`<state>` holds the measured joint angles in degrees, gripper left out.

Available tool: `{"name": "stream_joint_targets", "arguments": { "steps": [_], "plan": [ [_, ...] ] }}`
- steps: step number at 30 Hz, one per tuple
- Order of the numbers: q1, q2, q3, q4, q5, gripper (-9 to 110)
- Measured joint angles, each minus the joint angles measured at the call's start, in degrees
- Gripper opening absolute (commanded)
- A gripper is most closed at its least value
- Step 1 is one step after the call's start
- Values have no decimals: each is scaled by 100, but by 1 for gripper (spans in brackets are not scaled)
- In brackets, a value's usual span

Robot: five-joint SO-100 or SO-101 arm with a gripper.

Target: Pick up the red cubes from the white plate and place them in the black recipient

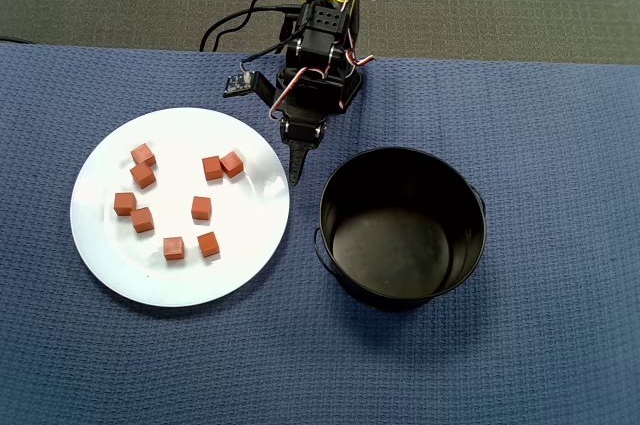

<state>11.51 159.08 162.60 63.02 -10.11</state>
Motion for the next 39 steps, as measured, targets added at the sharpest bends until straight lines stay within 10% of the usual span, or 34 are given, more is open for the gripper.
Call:
{"name": "stream_joint_targets", "arguments": {
  "steps": [39],
  "plan": [
    [0, 0, -18, -229, 141, 14]
  ]
}}
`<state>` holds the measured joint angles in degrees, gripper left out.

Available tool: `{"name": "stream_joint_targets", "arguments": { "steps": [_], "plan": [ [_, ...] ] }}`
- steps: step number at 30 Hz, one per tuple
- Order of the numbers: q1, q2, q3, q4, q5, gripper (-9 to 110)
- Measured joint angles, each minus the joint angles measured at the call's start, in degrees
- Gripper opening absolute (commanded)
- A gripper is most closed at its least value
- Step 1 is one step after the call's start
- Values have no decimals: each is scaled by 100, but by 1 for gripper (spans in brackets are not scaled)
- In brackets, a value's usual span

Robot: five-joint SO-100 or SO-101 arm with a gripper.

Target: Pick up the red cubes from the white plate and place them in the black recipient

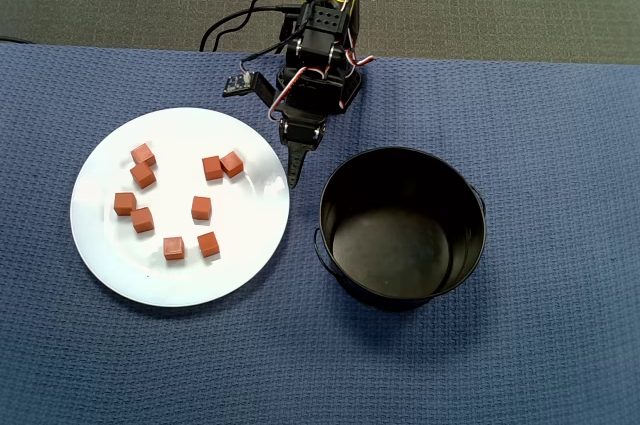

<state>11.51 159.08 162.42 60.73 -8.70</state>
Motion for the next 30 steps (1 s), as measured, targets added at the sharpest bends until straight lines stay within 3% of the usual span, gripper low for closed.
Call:
{"name": "stream_joint_targets", "arguments": {
  "steps": [11, 16, 22, 30],
  "plan": [
    [62, -272, -439, -299, 158, 15],
    [176, -712, -1591, 571, -26, 16],
    [492, -1846, -3050, 2083, -1784, 18],
    [1837, -4271, -4562, 2276, -4667, 16]
  ]
}}
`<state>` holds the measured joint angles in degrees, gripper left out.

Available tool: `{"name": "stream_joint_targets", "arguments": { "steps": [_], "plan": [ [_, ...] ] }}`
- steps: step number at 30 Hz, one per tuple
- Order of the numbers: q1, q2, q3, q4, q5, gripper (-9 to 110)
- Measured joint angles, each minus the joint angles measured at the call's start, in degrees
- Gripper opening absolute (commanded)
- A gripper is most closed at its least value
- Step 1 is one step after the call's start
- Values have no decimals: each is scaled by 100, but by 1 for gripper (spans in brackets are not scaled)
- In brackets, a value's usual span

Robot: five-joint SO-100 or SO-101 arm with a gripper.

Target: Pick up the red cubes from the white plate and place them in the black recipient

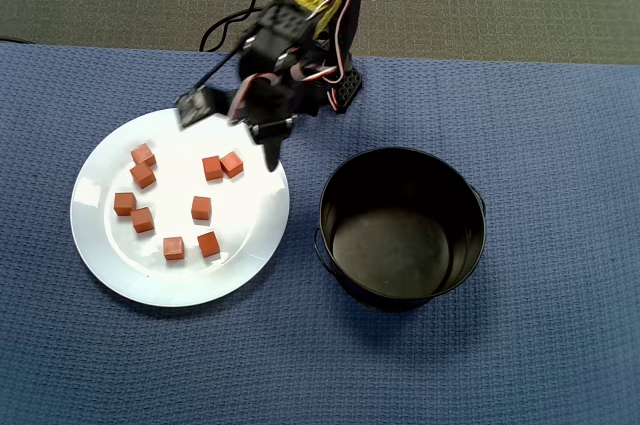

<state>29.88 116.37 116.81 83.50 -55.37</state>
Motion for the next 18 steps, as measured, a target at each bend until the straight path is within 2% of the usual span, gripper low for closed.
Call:
{"name": "stream_joint_targets", "arguments": {
  "steps": [6, 8, 12, 18],
  "plan": [
    [677, -844, -738, 0, -2250, 17],
    [809, -958, -747, -167, -2725, 18],
    [879, -1072, -650, -492, -3041, 18],
    [1063, -1283, -290, -1028, -2848, 18]
  ]
}}
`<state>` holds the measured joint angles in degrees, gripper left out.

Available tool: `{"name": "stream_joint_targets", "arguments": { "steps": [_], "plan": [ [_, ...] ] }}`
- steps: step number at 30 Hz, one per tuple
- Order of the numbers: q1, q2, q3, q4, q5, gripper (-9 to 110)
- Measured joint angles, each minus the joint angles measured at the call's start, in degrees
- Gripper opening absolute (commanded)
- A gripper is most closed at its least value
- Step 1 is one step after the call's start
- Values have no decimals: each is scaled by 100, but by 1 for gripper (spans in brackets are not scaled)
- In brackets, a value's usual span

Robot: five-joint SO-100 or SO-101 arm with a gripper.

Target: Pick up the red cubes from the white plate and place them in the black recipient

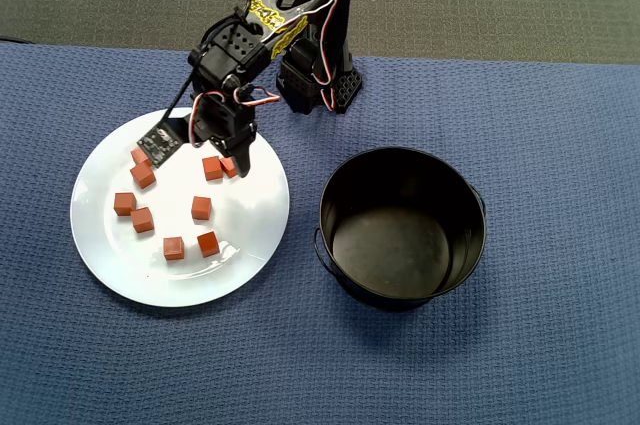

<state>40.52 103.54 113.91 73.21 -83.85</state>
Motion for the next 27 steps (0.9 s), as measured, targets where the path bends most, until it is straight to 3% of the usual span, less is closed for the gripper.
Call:
{"name": "stream_joint_targets", "arguments": {
  "steps": [9, 27],
  "plan": [
    [237, -290, 562, -773, 308, 19],
    [431, -545, 1213, -1362, -62, 15]
  ]
}}
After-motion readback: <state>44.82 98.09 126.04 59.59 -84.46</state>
